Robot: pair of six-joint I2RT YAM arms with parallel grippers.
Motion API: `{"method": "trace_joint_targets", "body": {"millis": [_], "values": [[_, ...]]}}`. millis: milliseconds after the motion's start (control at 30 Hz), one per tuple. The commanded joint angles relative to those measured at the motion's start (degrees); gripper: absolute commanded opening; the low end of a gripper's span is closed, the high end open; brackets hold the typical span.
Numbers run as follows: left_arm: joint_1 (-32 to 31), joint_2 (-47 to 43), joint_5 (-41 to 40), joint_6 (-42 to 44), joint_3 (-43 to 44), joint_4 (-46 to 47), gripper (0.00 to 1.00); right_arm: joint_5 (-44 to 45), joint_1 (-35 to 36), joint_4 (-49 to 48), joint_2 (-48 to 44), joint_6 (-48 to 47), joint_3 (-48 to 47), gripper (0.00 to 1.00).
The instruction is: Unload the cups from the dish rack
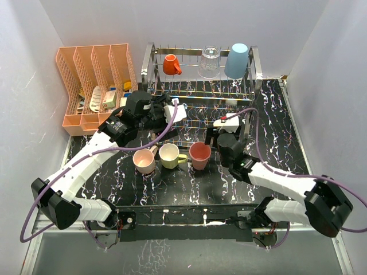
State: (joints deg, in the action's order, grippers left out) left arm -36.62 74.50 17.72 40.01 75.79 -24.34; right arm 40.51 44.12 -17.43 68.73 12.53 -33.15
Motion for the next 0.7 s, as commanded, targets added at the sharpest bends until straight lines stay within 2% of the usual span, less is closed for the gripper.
{"method": "trace_joint_targets", "body": {"millis": [0,167,333,500,667], "values": [[0.01,0.32,-0.66,0.68,2.82,0.61,0.89,-1.10,0.04,4.33,-6.05,1.36,-3.48,0.32],[0.06,1.36,-1.65,0.81,3.65,0.52,0.88,-2.30,-1.27,15.11,-8.51,5.50,-6.75,0.32],[0.14,2.10,-4.23,1.14,3.84,-0.28,0.88,-9.31,-9.17,24.82,-8.92,12.30,-9.79,0.29],[1.32,2.46,-5.79,2.45,3.34,-1.35,0.87,-23.08,-20.06,25.52,-10.53,14.68,-9.65,0.29],[3.63,3.61,-6.07,3.84,3.39,-1.40,0.86,-29.55,-26.33,24.27,-8.13,14.91,-11.23,0.28]]}}
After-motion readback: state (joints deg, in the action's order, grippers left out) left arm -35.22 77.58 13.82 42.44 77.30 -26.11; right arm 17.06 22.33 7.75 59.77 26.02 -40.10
